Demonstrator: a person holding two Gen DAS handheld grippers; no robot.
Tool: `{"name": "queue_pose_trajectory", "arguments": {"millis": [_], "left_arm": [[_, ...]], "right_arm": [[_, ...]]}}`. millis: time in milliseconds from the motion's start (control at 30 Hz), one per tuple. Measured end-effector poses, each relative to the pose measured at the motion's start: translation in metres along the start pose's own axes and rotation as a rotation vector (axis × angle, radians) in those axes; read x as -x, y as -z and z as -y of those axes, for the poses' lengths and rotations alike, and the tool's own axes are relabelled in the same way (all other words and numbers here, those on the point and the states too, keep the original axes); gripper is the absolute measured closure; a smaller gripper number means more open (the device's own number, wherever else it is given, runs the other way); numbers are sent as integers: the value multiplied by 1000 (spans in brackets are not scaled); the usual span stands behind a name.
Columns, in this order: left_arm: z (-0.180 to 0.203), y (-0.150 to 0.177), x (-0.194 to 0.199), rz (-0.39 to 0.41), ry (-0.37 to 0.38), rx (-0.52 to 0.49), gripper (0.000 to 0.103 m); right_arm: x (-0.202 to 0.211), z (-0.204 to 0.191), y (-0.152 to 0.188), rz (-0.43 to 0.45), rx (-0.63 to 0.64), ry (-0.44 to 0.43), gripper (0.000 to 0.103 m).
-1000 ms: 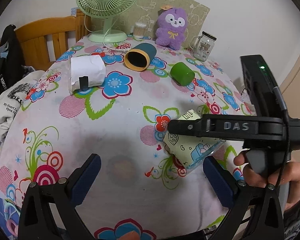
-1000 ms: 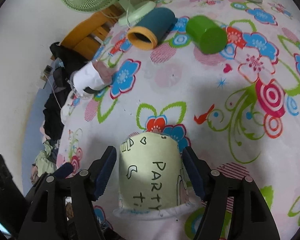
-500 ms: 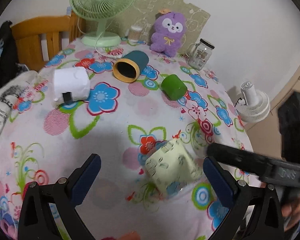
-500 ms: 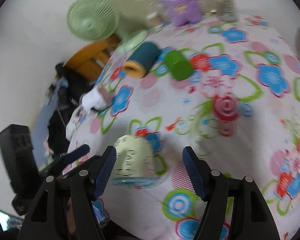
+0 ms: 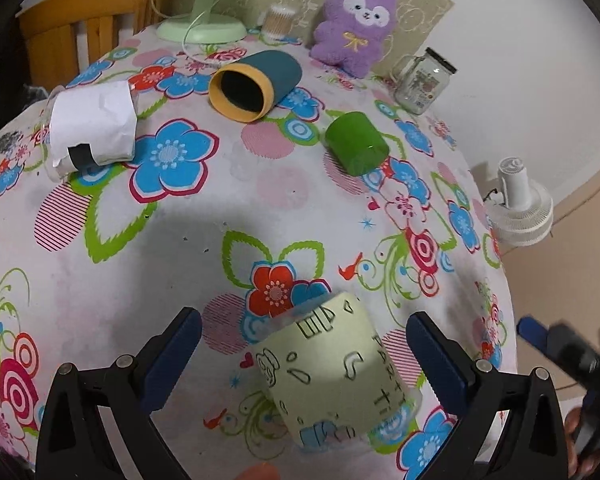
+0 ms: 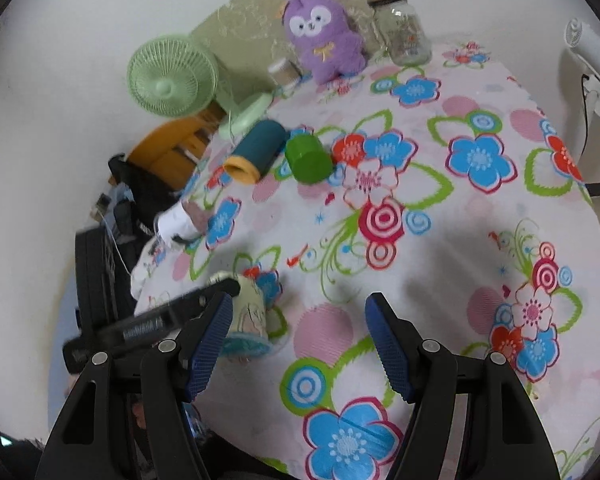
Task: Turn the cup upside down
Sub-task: 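Lift the cup with the right gripper and bring it to the left gripper, then grasp the cup with the left gripper while the right gripper releases it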
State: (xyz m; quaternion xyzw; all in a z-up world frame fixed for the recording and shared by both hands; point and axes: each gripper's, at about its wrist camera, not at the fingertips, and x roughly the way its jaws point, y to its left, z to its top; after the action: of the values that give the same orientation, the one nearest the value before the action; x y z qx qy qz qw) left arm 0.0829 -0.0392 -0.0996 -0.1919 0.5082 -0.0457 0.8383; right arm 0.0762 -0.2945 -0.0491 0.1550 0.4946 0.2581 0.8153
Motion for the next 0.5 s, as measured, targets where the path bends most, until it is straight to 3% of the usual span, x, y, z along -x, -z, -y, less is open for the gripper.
{"name": "queue_pose_trajectory", "arguments": {"millis": [233, 500], "left_arm": [[-2, -3, -14, -26, -30, 15, 5], [0, -1, -23, -72, 20, 10, 30]], "right_arm": [[-10, -6, 16, -57, 49, 4, 31], [-11, -4, 22, -69, 60, 6, 31]]}}
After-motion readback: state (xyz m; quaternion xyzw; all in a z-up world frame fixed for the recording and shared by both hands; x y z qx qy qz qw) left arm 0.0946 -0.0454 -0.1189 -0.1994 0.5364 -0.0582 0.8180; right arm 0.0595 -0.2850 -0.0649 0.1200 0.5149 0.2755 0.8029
